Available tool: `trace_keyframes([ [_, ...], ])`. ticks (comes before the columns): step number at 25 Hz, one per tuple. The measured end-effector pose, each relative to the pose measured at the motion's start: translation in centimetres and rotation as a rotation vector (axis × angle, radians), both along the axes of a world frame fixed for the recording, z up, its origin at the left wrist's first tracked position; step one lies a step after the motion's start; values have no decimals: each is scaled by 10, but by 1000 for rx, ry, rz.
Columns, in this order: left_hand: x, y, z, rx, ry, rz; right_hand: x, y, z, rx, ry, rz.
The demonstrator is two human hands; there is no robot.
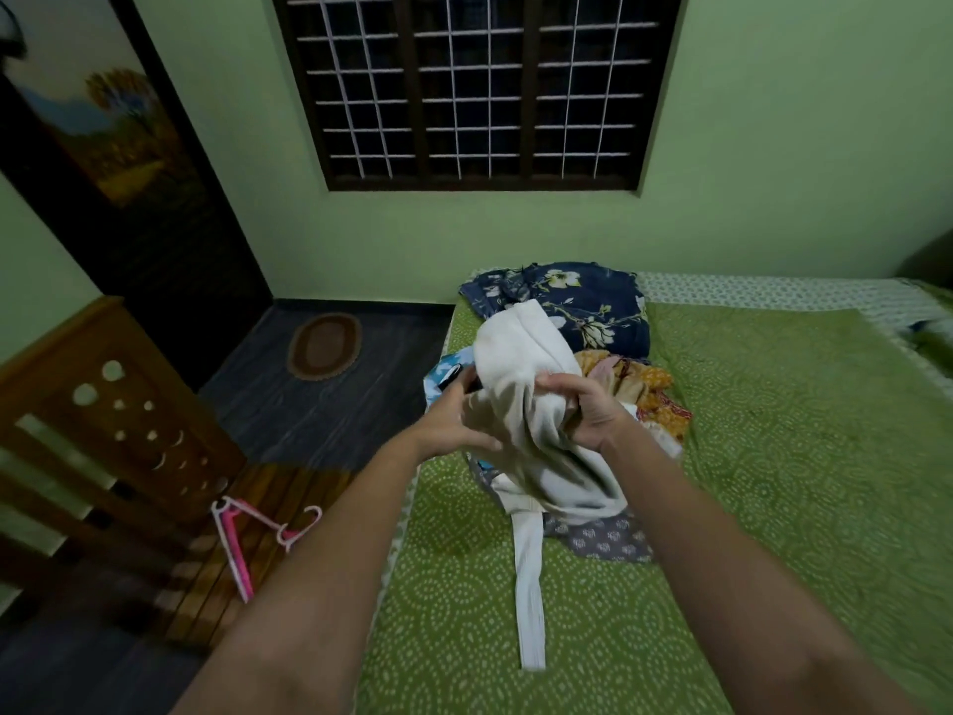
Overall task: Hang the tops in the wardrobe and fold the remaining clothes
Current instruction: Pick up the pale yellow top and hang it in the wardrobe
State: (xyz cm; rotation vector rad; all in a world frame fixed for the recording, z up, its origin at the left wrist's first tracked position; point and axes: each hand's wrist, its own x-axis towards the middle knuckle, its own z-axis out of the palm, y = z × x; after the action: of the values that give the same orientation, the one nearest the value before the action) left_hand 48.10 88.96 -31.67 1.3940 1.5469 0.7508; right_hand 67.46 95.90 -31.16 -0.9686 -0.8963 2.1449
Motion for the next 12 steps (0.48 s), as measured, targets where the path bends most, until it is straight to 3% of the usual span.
trace_keyframes([
  [2,12,-14,2,108,10,24,10,-27,18,29,-7,81],
  [4,13,-25,2,92,41,20,28,-48,29,79,6,152],
  [7,19,-41,2,-82,270,-163,56,-68,34,171,35,-54],
  [9,28,-51,2,-13,391,-164,75,-67,22,134,-2,-300],
  [10,31,-57,7,48,337,-111,87,-69,16,119,-50,-368],
  [12,31,-61,14,177,186,-8,108,-69,2,184,-317,-262],
])
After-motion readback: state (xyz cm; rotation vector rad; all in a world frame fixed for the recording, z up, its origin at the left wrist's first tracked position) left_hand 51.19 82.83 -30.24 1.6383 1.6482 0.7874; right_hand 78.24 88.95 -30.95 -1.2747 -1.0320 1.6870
